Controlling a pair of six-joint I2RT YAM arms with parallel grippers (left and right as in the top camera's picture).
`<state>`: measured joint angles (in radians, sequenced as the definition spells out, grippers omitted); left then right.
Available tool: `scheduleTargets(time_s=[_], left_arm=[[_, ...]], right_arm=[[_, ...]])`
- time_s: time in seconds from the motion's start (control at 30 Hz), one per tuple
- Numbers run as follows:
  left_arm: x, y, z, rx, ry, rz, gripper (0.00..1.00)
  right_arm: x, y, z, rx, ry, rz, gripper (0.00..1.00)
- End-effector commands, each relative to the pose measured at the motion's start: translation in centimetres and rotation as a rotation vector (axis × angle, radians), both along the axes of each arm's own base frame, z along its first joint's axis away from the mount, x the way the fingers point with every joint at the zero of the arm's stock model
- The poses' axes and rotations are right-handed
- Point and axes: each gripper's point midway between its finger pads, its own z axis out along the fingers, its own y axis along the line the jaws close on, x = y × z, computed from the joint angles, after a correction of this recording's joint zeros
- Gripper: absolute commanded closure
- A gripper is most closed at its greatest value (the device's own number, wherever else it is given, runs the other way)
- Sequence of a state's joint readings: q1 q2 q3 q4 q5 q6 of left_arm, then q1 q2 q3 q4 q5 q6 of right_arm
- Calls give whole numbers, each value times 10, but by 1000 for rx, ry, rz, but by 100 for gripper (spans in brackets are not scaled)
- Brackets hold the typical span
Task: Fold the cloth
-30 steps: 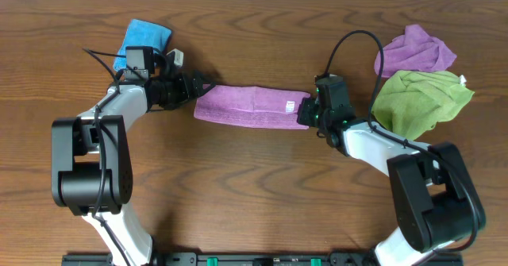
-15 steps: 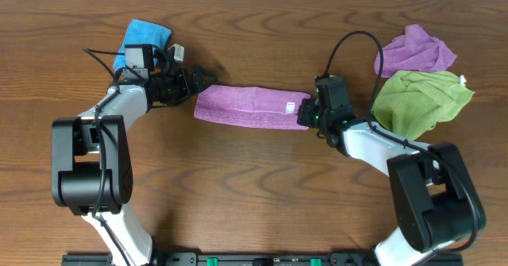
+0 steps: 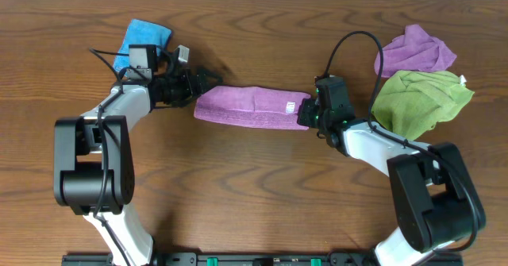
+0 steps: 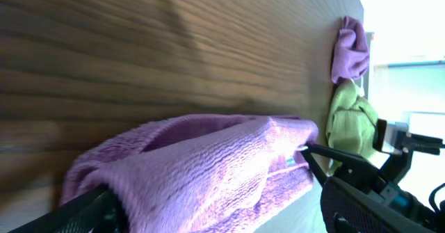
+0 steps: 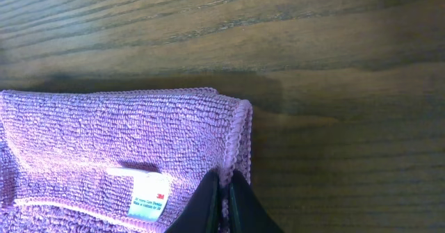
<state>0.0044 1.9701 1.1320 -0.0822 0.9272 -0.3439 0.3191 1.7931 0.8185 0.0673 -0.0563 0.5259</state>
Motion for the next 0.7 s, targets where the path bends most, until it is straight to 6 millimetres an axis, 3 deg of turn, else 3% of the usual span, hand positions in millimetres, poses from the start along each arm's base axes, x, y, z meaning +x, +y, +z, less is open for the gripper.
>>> scheduleTargets(time_s=[0.0,0.67], left_arm=[[-2,-14,11,-59,4,-42,12],[-16,-27,39,-273,91,-96,18]], right_arm=[[4,5,4,3,-9,10,93],[1,5,2,-1,3,10,93]])
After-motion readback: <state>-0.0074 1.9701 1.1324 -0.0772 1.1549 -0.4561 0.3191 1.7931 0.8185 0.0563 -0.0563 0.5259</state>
